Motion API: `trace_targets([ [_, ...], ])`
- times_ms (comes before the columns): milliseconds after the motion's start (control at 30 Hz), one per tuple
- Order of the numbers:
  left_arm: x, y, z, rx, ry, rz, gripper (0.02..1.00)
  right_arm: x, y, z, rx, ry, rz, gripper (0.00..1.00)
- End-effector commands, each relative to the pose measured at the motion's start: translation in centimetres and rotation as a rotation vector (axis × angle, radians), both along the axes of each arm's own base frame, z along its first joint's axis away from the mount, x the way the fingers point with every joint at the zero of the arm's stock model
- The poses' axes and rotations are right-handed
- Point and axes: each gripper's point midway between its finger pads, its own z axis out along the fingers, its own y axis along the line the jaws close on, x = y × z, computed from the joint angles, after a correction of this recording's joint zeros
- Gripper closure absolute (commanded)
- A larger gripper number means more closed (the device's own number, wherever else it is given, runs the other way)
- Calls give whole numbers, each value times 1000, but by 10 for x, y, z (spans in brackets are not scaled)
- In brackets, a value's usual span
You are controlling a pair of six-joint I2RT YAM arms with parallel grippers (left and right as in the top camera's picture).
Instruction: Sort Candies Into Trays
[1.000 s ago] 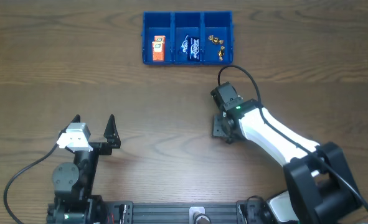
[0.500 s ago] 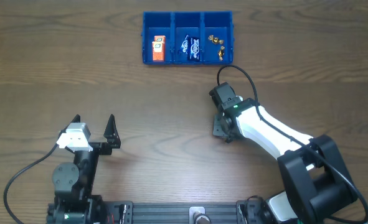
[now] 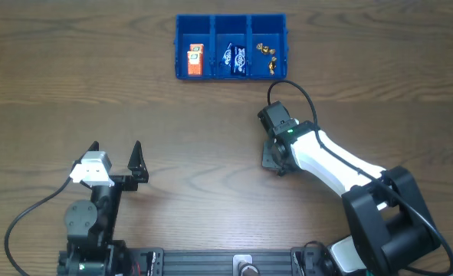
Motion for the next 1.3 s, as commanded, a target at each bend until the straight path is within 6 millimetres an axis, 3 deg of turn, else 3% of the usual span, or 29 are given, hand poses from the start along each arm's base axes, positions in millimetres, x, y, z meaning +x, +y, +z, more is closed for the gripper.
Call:
trace_targets([
  [33, -1, -2, -16, 7, 47, -14, 20, 1, 5, 0, 16, -2, 1, 855],
  [167, -1, -2, -16, 7, 47, -14, 20, 28, 16, 43, 43, -103, 34, 858],
  [300, -1, -2, -16, 7, 47, -14, 20, 74, 12, 109, -28, -238, 46, 858],
  [400, -1, -2, -16, 7, 47, -14, 20, 115, 16, 154, -36, -338, 89, 858],
  [433, -1, -2, -16, 7, 47, -14, 23, 143, 14, 175, -39, -380, 98, 858],
  [533, -1, -2, -16, 7, 47, -14, 20, 191, 10, 196, -44, -428, 78, 858],
  [667, -1, -2, -16, 7, 47, -14, 20, 242, 11, 197, -52, -444, 65, 853],
  [867, -1, -2, -16, 7, 47, -14, 23, 286, 8, 158, -68, -418, 56, 847],
  [1067, -1, -2, -16, 7, 47, -14, 20, 295, 10, 129, -58, -391, 56, 847],
  [1300, -1, -2, -16, 7, 47, -14, 20, 297, 13, 129, -47, -397, 58, 844],
])
